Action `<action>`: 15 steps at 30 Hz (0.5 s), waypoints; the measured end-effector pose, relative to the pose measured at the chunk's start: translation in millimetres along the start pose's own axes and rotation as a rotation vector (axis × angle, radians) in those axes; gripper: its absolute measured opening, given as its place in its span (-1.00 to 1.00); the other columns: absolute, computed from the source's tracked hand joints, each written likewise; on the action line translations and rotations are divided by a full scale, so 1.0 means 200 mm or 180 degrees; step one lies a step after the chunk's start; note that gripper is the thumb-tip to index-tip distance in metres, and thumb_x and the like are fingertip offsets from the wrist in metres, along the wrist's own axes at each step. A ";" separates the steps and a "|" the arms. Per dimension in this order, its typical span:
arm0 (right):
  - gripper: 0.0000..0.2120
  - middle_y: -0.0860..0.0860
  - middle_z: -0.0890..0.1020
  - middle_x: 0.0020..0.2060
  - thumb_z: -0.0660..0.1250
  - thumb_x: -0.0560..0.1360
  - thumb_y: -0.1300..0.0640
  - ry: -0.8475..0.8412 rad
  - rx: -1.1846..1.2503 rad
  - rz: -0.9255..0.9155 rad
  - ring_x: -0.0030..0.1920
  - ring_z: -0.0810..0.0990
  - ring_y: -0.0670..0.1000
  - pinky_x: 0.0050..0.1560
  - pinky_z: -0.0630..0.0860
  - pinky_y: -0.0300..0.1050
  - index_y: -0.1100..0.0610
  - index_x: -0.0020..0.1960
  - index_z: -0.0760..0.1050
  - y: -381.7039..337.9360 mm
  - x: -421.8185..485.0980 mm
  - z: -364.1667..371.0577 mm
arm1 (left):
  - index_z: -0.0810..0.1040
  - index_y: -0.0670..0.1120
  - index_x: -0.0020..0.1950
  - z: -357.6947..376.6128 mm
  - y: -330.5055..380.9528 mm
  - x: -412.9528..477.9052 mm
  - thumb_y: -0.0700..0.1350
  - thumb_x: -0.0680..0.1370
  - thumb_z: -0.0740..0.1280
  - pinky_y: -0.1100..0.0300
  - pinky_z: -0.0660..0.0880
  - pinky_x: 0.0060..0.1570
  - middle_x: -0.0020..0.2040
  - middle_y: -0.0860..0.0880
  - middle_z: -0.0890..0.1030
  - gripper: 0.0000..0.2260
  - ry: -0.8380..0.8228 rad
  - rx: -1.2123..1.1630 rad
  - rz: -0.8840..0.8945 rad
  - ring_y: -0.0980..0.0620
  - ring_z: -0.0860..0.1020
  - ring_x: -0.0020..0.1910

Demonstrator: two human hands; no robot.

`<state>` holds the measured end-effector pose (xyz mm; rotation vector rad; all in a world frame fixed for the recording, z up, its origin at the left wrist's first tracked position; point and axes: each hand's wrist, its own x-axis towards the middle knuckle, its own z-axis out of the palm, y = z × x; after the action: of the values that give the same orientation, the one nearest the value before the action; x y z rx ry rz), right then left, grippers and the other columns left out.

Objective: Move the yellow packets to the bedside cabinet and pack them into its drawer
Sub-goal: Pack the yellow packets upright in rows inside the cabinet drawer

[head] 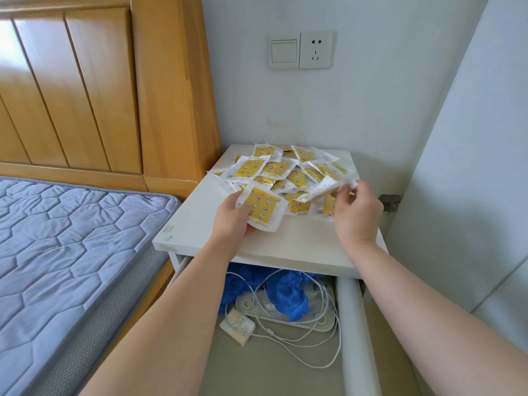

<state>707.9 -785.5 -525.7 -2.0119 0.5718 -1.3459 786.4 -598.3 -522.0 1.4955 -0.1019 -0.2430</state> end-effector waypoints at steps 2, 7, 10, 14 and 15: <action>-0.82 0.18 0.55 -0.41 0.24 0.55 0.26 -0.0123 0.0096 -0.0248 -0.40 0.45 0.19 -0.39 0.30 -0.06 0.32 -0.20 0.43 -0.02 -0.04 -0.01 | 0.41 -0.01 0.40 0.00 0.00 0.00 -0.24 0.59 0.24 -0.03 0.52 0.18 0.11 0.02 0.59 -0.61 -0.0019 0.0226 -0.0008 -0.03 0.59 0.10; -0.85 0.13 0.44 -0.49 0.31 0.48 0.31 -0.0887 -0.0101 -0.1191 -0.47 0.40 0.15 -0.48 0.31 -0.07 0.28 -0.26 0.43 -0.05 -0.10 0.01 | 0.43 0.02 0.30 -0.01 0.02 -0.01 -0.25 0.59 0.25 -0.06 0.52 0.19 0.09 -0.05 0.60 -0.68 -0.0188 0.0071 -0.0085 -0.08 0.60 0.10; -0.73 0.09 0.48 -0.47 0.16 0.53 0.14 -0.1366 -0.0209 -0.1721 -0.48 0.47 0.11 -0.52 0.38 -0.05 0.28 -0.26 0.44 -0.04 -0.11 0.03 | 0.45 0.05 0.21 0.00 0.01 -0.01 -0.20 0.60 0.23 -0.10 0.50 0.21 0.13 -0.08 0.60 -0.76 -0.0171 0.0110 -0.0027 -0.10 0.59 0.12; -0.73 0.12 0.60 -0.33 0.14 0.53 0.15 -0.1763 -0.0289 -0.2019 -0.37 0.56 0.13 -0.41 0.49 0.04 0.30 -0.15 0.52 -0.03 -0.12 0.06 | 0.53 0.04 0.04 0.01 0.03 -0.03 -0.07 0.65 0.13 -0.08 0.49 0.23 0.03 -0.05 0.64 -0.81 -0.0091 -0.0162 -0.0067 -0.07 0.60 0.10; -0.78 0.13 0.62 -0.30 0.17 0.52 0.20 -0.1818 -0.0263 -0.2034 -0.32 0.58 0.14 -0.37 0.51 0.05 0.29 -0.15 0.53 -0.03 -0.12 0.06 | 0.54 0.04 0.02 0.02 0.04 -0.03 -0.04 0.66 0.12 -0.06 0.50 0.21 0.01 -0.05 0.65 -0.80 -0.0090 -0.0282 -0.0112 -0.07 0.61 0.08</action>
<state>710.3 -762.4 -541.1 -2.6191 -0.3076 -0.9824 780.2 -599.6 -514.1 1.4068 -0.0865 -0.2936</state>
